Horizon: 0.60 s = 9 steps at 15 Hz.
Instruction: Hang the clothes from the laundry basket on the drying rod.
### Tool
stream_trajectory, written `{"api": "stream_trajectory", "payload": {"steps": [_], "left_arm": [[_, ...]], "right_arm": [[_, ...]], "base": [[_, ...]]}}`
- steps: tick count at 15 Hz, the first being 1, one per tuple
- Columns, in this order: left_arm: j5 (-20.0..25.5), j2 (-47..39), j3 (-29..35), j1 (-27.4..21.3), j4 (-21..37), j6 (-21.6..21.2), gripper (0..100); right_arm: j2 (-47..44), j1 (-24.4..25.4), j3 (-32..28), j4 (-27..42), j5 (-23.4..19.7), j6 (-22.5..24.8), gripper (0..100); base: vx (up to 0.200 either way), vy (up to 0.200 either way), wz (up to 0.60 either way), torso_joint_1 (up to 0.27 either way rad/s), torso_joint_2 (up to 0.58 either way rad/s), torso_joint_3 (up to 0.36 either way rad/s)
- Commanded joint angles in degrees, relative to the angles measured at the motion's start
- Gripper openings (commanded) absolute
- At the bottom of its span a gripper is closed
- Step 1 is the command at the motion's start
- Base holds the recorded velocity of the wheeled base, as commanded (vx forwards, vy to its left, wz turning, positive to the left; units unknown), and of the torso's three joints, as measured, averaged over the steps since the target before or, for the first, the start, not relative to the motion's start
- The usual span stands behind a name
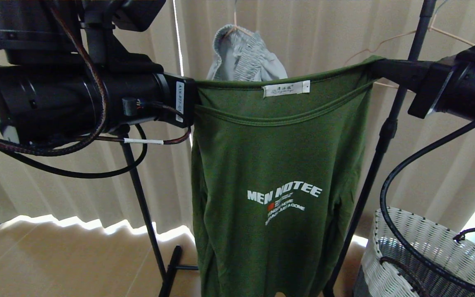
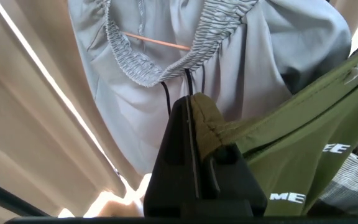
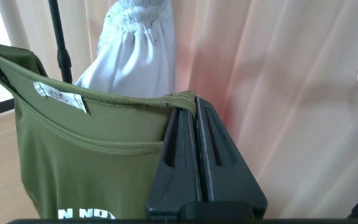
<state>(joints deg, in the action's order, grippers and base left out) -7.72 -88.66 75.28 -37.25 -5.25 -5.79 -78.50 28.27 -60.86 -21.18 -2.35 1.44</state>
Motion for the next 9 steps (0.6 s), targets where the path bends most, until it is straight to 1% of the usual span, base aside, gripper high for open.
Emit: {"api": "stream_trajectory", "payload": {"steps": [1,9], "left_arm": [[0.0,0.1,0.0,0.0,0.0,0.0,0],[0.0,0.1,0.0,0.7,-0.1,0.0,0]], "right_arm": [[0.1,0.0,0.0,0.0,0.0,0.1,0],[0.4,0.0,0.4,0.1,0.0,0.0,0]], "base": [[0.000,0.000,0.00,0.000,0.00,0.000],[0.000,0.000,0.00,0.000,0.00,0.000]]}}
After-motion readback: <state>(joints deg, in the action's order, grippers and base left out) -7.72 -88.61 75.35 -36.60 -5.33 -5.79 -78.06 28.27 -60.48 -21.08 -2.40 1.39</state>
